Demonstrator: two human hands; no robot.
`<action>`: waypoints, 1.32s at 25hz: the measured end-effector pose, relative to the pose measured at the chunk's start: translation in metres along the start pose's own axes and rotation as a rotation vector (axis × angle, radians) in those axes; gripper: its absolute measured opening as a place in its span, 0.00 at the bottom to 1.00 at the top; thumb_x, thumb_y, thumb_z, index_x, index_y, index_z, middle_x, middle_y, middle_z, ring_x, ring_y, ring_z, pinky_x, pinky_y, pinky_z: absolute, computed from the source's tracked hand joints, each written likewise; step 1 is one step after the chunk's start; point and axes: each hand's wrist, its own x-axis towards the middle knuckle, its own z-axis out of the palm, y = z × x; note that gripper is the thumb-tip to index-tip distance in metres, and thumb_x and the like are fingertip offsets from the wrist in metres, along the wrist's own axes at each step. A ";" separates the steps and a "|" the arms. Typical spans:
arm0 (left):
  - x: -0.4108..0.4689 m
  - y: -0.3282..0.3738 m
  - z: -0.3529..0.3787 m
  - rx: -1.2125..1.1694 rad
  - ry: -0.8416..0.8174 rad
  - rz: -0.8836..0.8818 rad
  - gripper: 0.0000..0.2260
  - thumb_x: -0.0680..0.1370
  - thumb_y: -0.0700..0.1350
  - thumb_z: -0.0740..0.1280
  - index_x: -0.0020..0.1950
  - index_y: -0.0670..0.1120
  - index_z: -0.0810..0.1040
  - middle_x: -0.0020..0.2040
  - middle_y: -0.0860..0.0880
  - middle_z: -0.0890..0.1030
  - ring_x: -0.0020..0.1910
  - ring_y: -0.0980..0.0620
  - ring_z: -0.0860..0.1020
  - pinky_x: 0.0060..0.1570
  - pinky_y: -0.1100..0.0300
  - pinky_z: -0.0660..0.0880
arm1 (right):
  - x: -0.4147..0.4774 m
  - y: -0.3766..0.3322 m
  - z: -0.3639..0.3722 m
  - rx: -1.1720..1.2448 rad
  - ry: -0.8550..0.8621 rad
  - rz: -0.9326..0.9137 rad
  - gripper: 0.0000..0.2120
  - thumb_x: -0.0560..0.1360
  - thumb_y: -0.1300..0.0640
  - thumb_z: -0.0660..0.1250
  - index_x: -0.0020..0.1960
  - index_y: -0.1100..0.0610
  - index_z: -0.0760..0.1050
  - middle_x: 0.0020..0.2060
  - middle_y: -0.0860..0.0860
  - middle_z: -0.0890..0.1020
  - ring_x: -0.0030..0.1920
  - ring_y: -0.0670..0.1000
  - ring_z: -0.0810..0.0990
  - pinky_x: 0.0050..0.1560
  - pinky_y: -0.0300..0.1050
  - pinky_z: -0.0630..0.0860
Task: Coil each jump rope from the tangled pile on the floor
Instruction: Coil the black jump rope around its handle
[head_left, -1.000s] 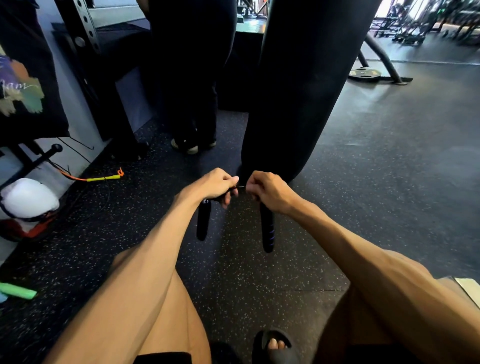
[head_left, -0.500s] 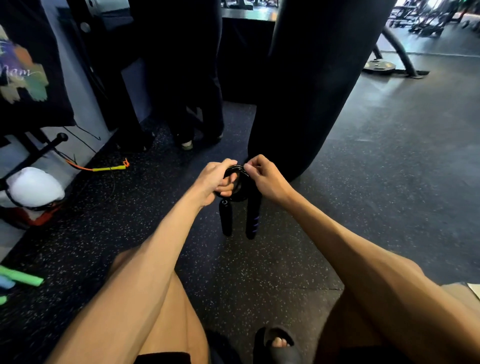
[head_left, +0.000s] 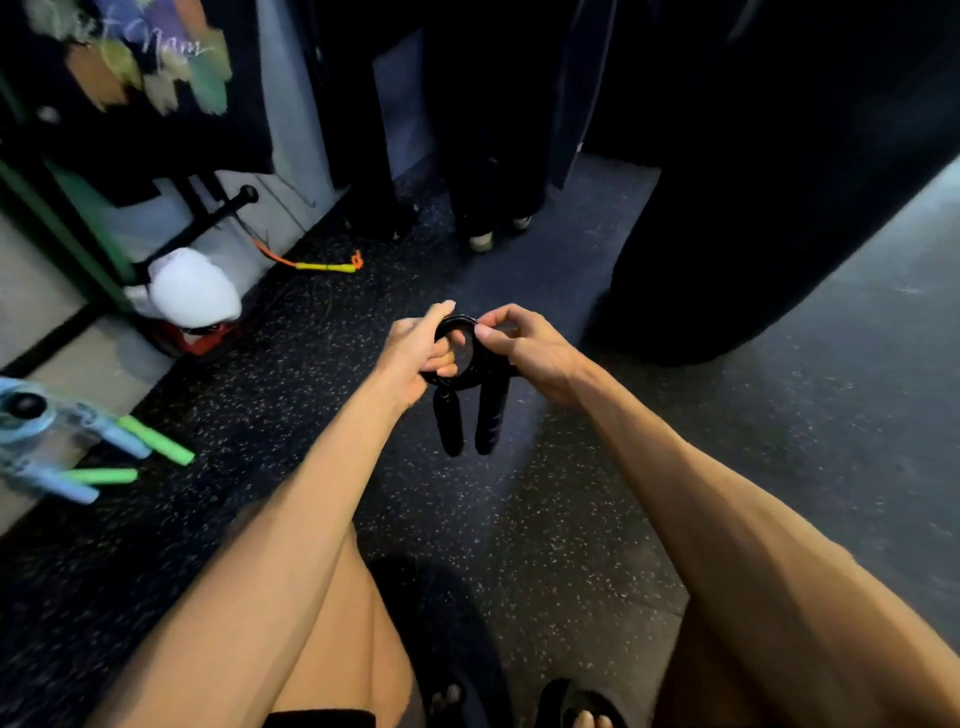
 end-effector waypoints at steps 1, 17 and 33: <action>0.006 -0.003 -0.012 0.003 0.037 -0.013 0.21 0.81 0.50 0.64 0.32 0.39 0.74 0.18 0.51 0.59 0.16 0.56 0.57 0.23 0.62 0.58 | 0.012 0.004 0.011 0.006 -0.025 0.011 0.06 0.78 0.54 0.68 0.52 0.55 0.74 0.45 0.55 0.80 0.43 0.49 0.78 0.45 0.44 0.74; -0.015 -0.010 -0.208 -0.230 0.402 0.106 0.08 0.81 0.43 0.64 0.43 0.43 0.72 0.31 0.48 0.71 0.29 0.54 0.70 0.38 0.55 0.75 | 0.127 0.013 0.208 -0.037 -0.380 -0.128 0.06 0.80 0.62 0.65 0.55 0.63 0.72 0.37 0.53 0.81 0.36 0.45 0.79 0.40 0.36 0.76; -0.101 -0.039 -0.329 0.143 1.014 0.243 0.08 0.81 0.37 0.64 0.60 0.39 0.73 0.41 0.45 0.82 0.34 0.55 0.78 0.35 0.70 0.72 | 0.128 -0.002 0.379 -0.179 -0.691 -0.262 0.08 0.79 0.63 0.67 0.56 0.65 0.75 0.38 0.49 0.80 0.36 0.39 0.78 0.42 0.30 0.75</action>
